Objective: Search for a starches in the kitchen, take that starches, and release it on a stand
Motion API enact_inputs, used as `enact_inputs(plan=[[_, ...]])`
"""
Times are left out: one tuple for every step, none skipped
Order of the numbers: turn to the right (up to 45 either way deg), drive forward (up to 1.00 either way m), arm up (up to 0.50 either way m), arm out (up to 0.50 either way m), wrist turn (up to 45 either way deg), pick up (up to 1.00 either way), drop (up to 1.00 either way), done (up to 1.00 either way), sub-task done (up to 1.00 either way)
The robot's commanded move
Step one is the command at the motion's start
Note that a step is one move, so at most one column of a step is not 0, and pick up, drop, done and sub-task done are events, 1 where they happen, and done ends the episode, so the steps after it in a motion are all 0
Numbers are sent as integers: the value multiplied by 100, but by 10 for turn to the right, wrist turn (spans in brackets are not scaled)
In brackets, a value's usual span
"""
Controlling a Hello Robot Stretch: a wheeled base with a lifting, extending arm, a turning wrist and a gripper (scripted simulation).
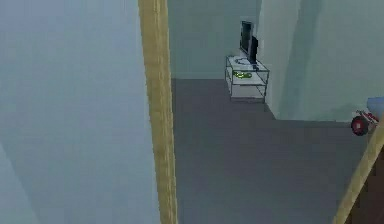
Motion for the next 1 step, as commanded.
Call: enact_inputs(plan=[[180,0,0,0,0,0,0,0,0]])
